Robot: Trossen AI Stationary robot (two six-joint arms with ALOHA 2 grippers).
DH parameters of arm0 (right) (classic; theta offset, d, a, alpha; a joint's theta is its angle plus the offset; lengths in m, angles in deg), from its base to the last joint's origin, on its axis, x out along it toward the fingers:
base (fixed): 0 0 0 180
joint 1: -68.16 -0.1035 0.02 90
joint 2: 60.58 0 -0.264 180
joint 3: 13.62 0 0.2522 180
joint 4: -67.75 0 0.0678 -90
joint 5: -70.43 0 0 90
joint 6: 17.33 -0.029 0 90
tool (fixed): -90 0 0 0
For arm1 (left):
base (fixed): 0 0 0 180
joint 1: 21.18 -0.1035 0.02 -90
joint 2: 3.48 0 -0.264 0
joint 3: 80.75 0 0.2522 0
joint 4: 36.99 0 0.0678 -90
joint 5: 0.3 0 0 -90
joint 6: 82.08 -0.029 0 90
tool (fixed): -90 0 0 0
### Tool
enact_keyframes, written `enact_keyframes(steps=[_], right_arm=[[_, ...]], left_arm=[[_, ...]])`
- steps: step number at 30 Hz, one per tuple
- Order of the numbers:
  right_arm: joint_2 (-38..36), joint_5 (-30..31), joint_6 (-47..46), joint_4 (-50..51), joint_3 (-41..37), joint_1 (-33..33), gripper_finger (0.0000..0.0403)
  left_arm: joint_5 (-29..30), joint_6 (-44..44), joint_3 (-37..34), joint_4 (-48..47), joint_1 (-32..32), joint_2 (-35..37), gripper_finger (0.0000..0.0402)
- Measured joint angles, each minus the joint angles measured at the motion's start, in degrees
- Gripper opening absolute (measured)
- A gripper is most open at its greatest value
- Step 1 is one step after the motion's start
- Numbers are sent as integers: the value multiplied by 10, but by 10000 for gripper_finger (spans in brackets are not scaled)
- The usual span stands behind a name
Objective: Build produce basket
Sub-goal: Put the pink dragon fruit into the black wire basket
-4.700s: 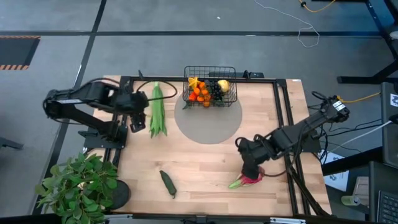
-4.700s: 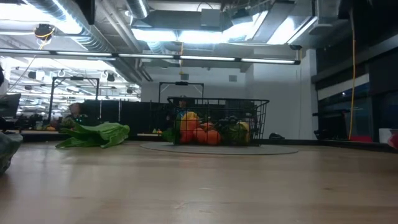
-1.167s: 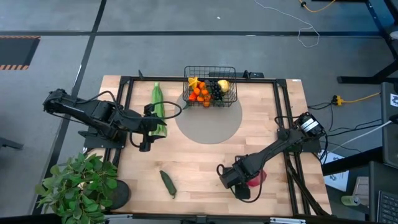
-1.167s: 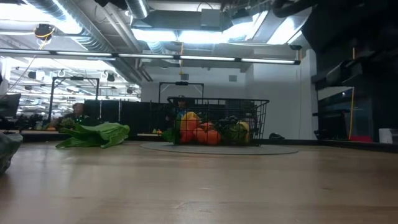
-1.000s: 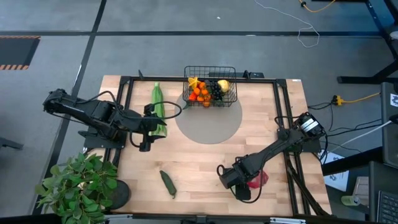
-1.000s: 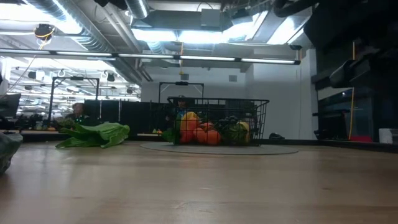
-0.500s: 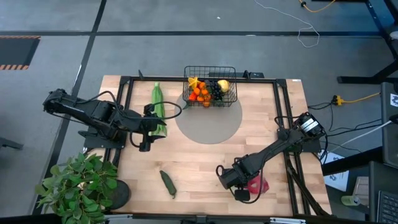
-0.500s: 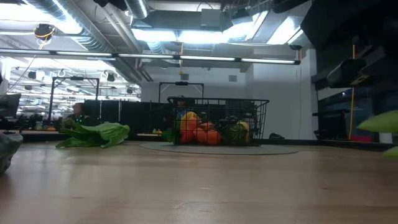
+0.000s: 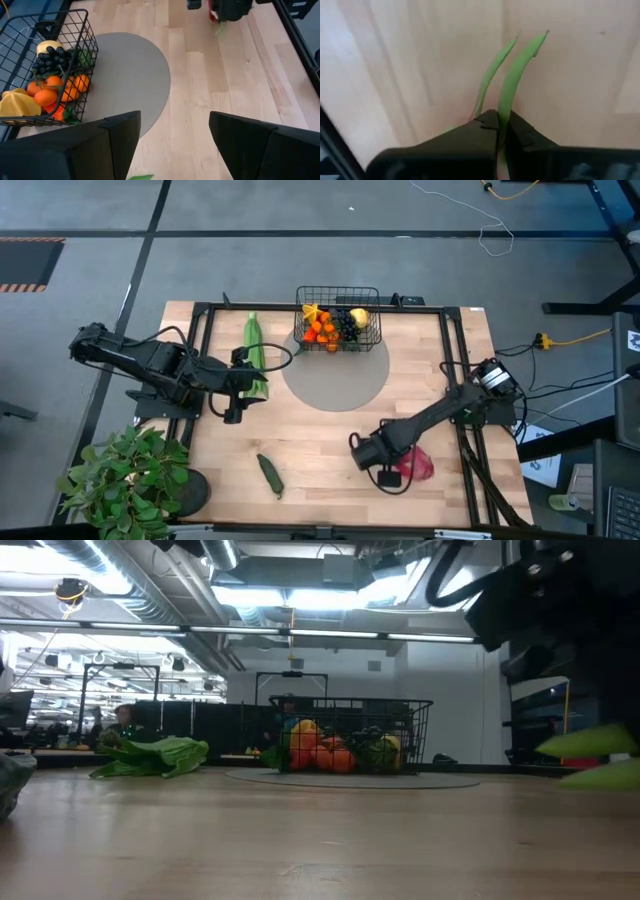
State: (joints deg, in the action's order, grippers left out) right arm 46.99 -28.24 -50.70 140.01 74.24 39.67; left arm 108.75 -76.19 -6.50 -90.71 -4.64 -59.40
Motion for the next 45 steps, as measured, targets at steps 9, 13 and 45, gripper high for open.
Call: enact_keyframes(steps=[9, 13, 45], right_arm=[[0, 51, 39, 121, 75, 53, 0], [0, 129, 117, 175, 163, 63, 0], [10, 369, 366, 95, 493, 423, 0]], left_arm=[[0, 0, 0, 0, 0, 0, 226], [0, 0, 0, 0, 0, 0, 226], [0, -5, 0, -1, 0, 0, 226]])
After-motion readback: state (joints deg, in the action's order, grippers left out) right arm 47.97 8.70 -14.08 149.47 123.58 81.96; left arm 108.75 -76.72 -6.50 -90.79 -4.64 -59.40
